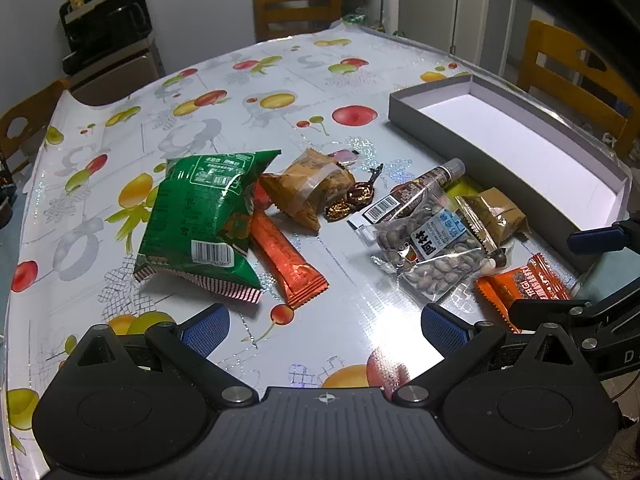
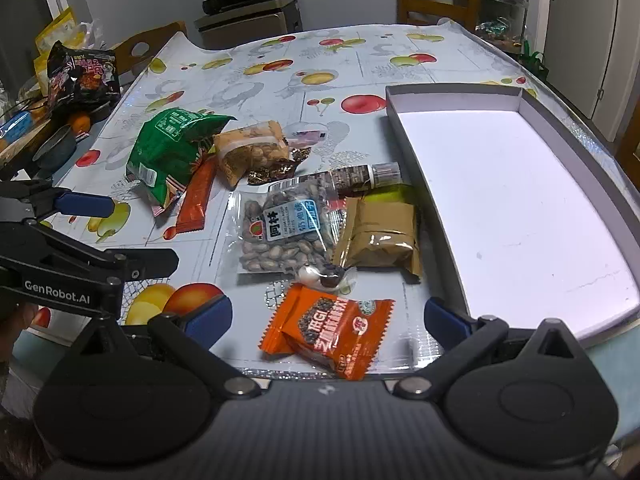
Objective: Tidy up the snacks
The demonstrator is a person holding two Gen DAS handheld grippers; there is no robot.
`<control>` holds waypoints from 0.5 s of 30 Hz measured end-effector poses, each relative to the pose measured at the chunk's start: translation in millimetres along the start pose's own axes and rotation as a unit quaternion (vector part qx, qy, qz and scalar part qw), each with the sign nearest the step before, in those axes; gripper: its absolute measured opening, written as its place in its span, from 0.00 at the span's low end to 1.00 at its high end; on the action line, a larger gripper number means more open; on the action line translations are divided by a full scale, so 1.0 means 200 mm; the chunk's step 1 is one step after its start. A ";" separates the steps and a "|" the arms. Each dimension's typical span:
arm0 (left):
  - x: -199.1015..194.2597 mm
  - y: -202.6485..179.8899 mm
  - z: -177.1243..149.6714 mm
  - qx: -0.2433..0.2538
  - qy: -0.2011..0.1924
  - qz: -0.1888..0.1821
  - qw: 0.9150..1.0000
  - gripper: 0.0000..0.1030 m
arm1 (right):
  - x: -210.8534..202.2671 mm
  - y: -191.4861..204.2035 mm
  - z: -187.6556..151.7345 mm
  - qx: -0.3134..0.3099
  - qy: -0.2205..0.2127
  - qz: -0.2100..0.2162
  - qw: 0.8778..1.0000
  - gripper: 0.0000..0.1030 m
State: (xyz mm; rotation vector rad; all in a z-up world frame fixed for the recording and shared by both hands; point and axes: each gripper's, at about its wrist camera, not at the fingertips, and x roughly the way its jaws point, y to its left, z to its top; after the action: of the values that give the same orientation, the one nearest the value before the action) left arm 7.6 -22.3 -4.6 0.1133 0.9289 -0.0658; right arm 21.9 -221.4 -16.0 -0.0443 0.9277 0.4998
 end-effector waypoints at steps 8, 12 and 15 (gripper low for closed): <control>0.02 -0.02 0.01 0.000 0.004 0.001 1.000 1.00 | 0.01 -0.02 0.00 -0.001 0.001 0.002 1.000 1.00; 0.03 -0.03 0.01 0.001 0.006 0.001 1.000 1.00 | 0.01 -0.02 0.00 -0.002 0.000 0.004 1.000 1.00; 0.04 -0.04 0.01 0.002 0.008 0.000 1.000 1.00 | 0.02 -0.03 0.00 -0.002 0.002 0.005 1.000 1.00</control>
State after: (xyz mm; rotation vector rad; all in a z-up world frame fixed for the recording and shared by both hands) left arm 13.6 -30.5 -10.2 0.1182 0.9442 -0.0665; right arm 25.5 -224.7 -20.3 -0.0449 0.9305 0.5108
